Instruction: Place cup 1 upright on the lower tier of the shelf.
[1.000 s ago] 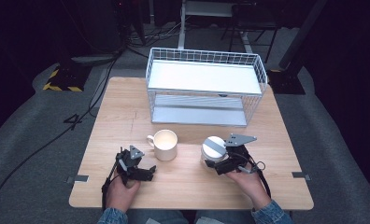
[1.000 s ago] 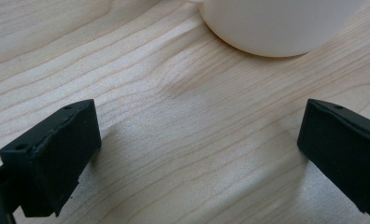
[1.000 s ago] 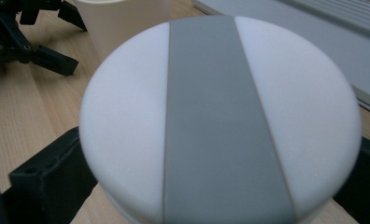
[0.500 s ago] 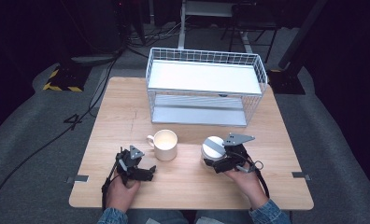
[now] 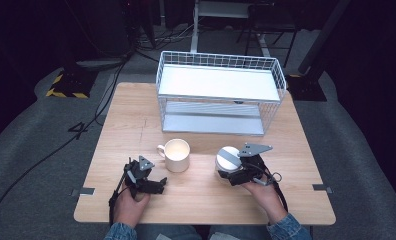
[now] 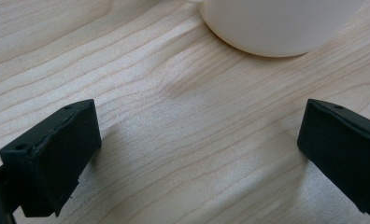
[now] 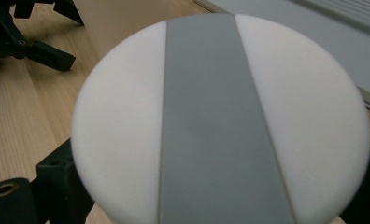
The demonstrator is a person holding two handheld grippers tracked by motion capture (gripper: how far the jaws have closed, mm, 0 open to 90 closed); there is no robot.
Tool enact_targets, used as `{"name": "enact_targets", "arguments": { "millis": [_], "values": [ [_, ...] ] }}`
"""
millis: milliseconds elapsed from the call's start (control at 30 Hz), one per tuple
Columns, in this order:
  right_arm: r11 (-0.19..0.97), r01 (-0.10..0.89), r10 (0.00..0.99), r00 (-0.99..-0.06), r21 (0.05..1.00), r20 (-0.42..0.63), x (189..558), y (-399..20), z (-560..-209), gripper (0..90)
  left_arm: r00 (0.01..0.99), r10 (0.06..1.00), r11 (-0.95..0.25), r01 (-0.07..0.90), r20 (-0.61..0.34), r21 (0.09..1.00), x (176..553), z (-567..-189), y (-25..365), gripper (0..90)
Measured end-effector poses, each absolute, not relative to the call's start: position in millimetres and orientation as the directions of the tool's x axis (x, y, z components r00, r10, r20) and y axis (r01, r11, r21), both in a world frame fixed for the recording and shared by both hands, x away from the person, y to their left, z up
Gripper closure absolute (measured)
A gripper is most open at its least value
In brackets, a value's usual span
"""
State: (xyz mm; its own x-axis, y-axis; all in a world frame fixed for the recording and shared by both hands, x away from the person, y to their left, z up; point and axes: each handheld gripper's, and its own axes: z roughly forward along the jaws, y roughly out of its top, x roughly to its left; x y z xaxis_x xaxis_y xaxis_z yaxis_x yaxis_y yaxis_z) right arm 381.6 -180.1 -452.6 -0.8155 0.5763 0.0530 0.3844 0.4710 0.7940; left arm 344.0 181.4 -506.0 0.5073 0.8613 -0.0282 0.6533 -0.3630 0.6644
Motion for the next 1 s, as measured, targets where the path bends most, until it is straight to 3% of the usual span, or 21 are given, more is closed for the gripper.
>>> {"name": "enact_targets", "arguments": {
  "millis": [1000],
  "values": [
    [0.404,0.352,0.587,-0.808,0.845,0.056,402,-178,-422,7.6,0.507,0.862,-0.363,0.653,-0.028,0.665,344,-506,181,0.0]
  ]
}}
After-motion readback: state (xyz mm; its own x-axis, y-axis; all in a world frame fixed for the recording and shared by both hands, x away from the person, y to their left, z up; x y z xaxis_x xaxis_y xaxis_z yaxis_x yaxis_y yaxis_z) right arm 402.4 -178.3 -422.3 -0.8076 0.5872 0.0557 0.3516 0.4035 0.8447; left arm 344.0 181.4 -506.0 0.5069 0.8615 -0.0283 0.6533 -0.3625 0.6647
